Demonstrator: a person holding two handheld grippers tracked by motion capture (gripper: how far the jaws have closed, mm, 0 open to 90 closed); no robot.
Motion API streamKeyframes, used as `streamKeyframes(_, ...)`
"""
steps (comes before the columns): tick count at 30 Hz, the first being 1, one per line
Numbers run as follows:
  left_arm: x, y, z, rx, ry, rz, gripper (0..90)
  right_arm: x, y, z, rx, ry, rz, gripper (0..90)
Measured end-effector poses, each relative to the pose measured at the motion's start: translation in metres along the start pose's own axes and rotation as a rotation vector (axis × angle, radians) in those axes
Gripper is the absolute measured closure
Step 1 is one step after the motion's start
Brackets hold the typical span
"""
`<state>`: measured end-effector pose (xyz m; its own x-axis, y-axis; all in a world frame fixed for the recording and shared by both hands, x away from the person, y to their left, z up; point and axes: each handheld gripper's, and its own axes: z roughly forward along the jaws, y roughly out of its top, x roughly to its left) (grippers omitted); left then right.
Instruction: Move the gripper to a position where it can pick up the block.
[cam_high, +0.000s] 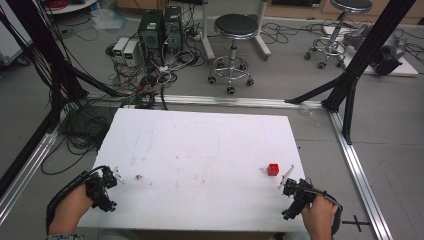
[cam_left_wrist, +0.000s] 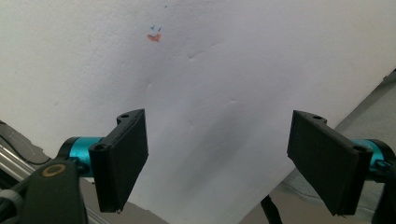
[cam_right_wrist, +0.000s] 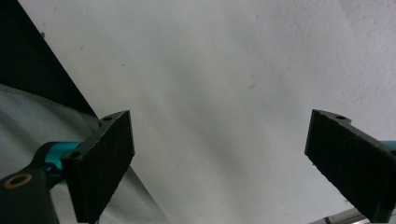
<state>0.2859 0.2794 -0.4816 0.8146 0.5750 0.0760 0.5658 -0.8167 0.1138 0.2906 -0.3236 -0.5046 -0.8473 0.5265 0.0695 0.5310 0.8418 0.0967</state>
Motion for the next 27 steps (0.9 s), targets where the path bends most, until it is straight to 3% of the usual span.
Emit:
streamKeyframes(8,-0.002,0.002,-0.001,-0.005,0.005,0.005,20.6,-0.013,-0.009,-0.005,-0.01,0.015,-0.033,7.5)
streamKeyframes(11,-0.003,0.004,0.0,-0.008,0.004,0.009,20.7,-0.024,-0.014,-0.008,-0.003,0.016,-0.101,7.5)
streamKeyframes(16,-0.004,0.006,0.001,-0.005,0.001,0.016,20.7,-0.036,-0.015,-0.008,0.032,0.01,-0.148,7.5)
streamKeyframes(19,-0.005,0.008,0.001,-0.004,0.005,0.026,20.8,-0.048,-0.015,-0.009,0.072,0.033,-0.216,7.5)
streamKeyframes(20,-0.005,0.008,0.001,-0.004,0.005,0.026,20.7,-0.048,-0.015,-0.009,0.072,0.033,-0.216,7.5)
streamKeyframes(27,-0.005,0.008,0.003,-0.006,0.006,0.024,20.8,-0.07,-0.008,-0.032,0.043,-0.035,-0.275,7.5)
